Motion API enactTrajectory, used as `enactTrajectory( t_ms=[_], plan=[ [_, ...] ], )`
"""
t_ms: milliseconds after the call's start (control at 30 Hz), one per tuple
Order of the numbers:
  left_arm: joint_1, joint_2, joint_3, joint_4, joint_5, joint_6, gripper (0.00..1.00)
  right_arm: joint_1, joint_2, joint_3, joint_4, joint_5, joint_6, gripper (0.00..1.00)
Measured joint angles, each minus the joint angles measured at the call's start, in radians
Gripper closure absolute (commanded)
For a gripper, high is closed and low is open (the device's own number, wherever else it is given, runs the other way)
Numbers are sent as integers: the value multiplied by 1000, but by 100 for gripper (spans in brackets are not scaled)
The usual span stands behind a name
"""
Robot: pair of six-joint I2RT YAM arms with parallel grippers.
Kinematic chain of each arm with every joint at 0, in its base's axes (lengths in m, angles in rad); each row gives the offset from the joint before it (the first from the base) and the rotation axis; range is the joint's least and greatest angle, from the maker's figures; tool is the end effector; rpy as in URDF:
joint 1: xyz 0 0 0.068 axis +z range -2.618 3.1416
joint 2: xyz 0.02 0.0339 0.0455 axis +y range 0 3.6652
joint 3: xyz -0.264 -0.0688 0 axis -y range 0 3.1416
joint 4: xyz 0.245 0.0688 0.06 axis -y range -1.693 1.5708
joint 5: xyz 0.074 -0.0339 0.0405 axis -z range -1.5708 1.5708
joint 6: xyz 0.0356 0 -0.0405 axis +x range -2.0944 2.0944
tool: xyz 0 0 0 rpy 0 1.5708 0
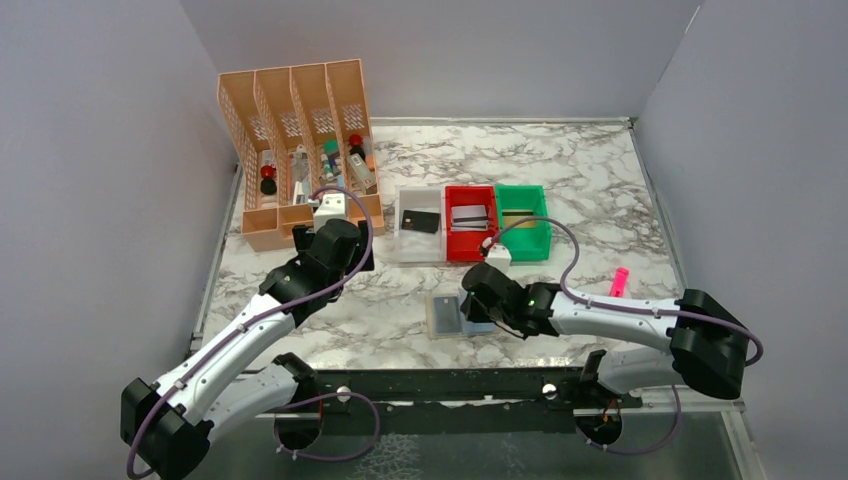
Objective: Take the credit cards out of the card holder
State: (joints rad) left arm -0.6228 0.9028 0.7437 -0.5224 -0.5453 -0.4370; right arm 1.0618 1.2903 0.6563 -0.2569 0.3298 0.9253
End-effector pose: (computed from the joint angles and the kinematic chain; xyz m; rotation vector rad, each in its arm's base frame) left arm 0.1643 -0.0952 0.2754 -0.0846 2.1379 0.0009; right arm 0.1307 0.2105 0.1867 -0.0233 2.4615 0.5051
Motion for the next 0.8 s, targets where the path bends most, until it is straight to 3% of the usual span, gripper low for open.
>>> enactTrajectory(
  t_ms=[167, 400, 500, 600, 800],
  plan=[
    [0, 3, 0, 0, 3, 0, 1, -15, 0, -5, -33, 31, 60, 88],
    [0, 3, 0, 0, 3, 0, 1, -17, -33, -12, -196, 161, 176, 66],
    [0, 2, 0, 0, 3, 0, 1, -17, -74, -11, -272, 208, 203, 64],
    [0, 3, 0, 0, 4, 0, 1, -18, -116, 2, -298, 217, 169, 63],
    [0, 2, 0, 0, 7, 0, 1, -23, -100, 25, -127, 73, -29, 58]
  ],
)
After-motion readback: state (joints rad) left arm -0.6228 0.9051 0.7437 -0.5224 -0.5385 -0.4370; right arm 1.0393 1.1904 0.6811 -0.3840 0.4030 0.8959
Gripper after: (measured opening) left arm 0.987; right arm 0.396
